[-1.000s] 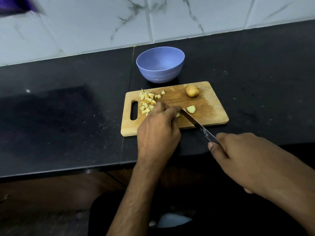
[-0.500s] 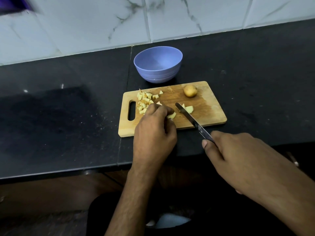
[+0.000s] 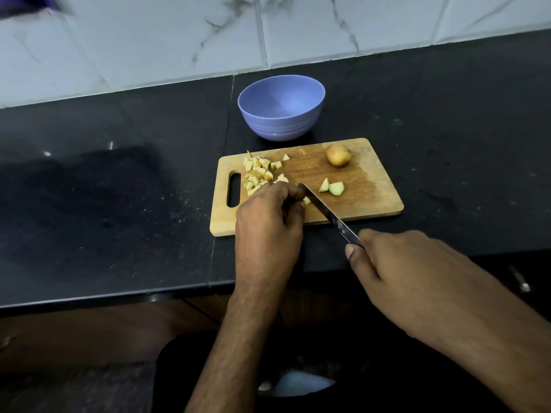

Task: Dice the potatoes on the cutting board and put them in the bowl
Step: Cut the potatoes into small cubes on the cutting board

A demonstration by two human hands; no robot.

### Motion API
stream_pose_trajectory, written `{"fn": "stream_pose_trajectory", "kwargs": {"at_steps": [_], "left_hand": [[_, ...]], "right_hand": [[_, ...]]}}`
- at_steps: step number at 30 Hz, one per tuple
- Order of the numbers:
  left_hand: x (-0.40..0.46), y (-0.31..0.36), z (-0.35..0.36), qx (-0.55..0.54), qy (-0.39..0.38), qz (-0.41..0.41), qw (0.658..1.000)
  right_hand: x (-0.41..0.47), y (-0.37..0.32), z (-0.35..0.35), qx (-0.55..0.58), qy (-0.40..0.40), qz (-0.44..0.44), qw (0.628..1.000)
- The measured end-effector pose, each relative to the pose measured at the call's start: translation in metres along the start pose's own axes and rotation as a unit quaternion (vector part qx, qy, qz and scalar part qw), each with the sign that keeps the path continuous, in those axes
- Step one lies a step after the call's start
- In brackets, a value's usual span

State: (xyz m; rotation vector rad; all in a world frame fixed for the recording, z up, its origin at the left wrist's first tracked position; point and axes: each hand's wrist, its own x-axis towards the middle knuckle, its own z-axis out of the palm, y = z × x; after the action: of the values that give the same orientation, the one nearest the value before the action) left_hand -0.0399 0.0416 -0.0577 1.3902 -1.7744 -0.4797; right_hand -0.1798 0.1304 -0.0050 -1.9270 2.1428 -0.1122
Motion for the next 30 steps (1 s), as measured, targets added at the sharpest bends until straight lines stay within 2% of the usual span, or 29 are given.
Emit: {"fn": "stream_pose_trajectory", "kwargs": {"at_steps": [5,13,19,23,27,30], "left_hand": [[0.000,0.000,0.000,-0.002,0.002,0.001,1.000],[-0.002,0.002,0.000,-0.004,0.053,0.020,0.998],[-0.002,0.007,-0.003,-0.043,-0.001,0.031,0.999],[-0.003,0.006,-0.005,0.029,-0.053,0.037,0.997],[0.000,0.006,-0.001,0.114,-0.063,0.044,0.990],[0.005,0.008,0.001,0.135,-0.071,0.022,0.988]], "right_hand": [[0.007,0.003,0.007,0.026,-0.036,-0.016,0.999],[-0.006,0.011,-0.025,-0.030,-0.107,0.006,0.994],[-0.012,0.015,-0.012,-0.031,-0.054,0.005,0.998],[-0.010,0.016,-0.012,0.007,-0.036,0.013,0.999],[-0.005,0.018,-0.016,0.021,-0.016,0.025,0.999],[-0.003,0.018,-0.015,0.022,-0.019,0.028,0.999]]}}
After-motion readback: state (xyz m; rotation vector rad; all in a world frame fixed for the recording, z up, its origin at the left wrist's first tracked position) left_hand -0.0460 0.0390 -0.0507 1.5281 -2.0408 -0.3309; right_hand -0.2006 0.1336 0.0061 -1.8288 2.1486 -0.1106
